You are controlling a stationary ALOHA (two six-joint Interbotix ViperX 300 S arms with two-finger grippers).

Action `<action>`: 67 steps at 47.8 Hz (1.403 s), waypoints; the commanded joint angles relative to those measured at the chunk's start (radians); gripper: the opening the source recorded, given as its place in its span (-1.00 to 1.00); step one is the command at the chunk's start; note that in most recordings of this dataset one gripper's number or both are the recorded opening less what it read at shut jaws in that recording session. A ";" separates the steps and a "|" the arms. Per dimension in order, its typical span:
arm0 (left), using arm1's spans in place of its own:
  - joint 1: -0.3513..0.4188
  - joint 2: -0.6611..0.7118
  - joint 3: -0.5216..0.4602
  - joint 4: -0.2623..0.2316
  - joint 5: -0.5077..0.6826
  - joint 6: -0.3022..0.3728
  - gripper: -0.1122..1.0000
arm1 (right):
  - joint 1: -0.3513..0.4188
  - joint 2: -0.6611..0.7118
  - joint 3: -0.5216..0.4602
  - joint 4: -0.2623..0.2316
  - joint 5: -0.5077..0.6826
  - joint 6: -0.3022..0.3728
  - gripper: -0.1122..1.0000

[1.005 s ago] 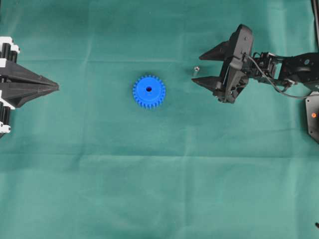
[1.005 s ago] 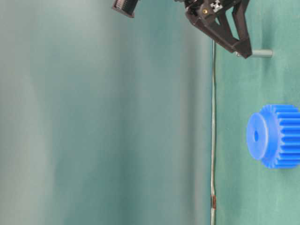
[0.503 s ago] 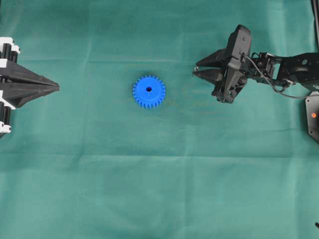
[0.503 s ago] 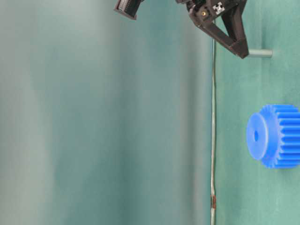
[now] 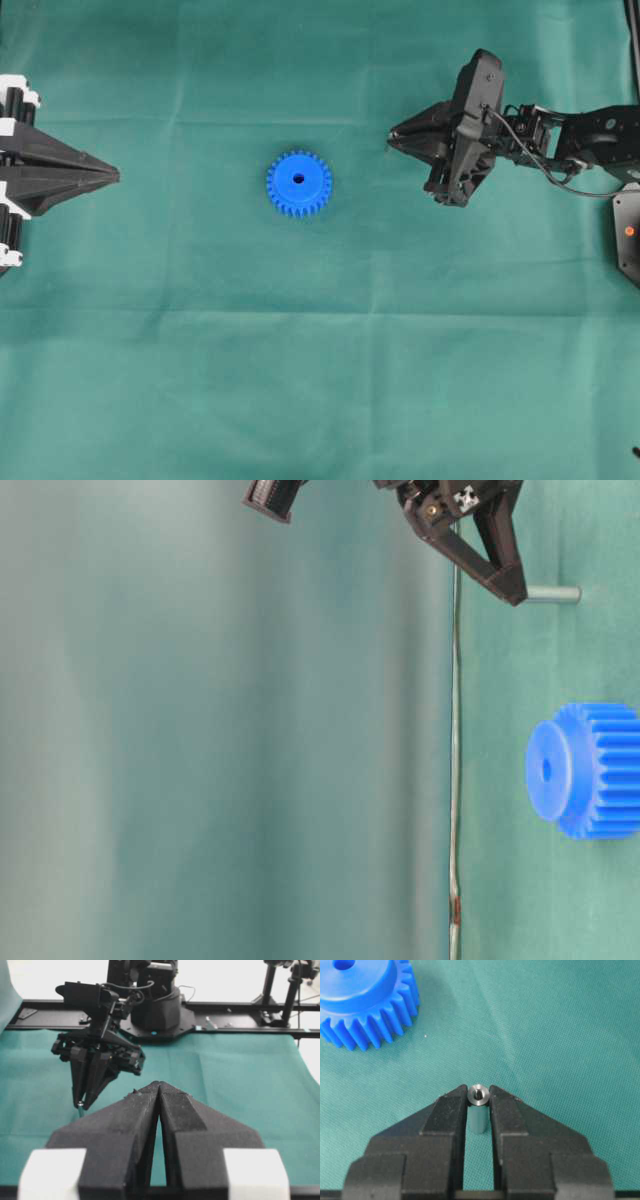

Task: Insert the shaft placed at a random location into the center hole of the medium gear at another random location.
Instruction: 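Close the right gripper on the silver shaft and lift it upright, then carry the upright shaft left over the blue gear's center hole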

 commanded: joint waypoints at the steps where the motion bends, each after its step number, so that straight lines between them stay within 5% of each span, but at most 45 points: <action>1: 0.003 0.006 -0.023 0.002 -0.006 -0.002 -0.80 | -0.003 -0.048 -0.029 -0.002 0.023 -0.002 -0.56; 22: 0.003 0.006 -0.023 0.002 -0.006 -0.002 -0.80 | 0.000 -0.284 -0.107 -0.003 0.318 -0.003 -0.56; 46: 0.003 0.006 -0.023 0.000 -0.006 -0.002 -0.80 | 0.037 -0.253 -0.132 0.002 0.301 0.000 -0.56; 67: 0.003 0.008 -0.023 0.002 -0.006 -0.002 -0.80 | 0.138 -0.098 -0.316 0.003 0.291 0.002 -0.56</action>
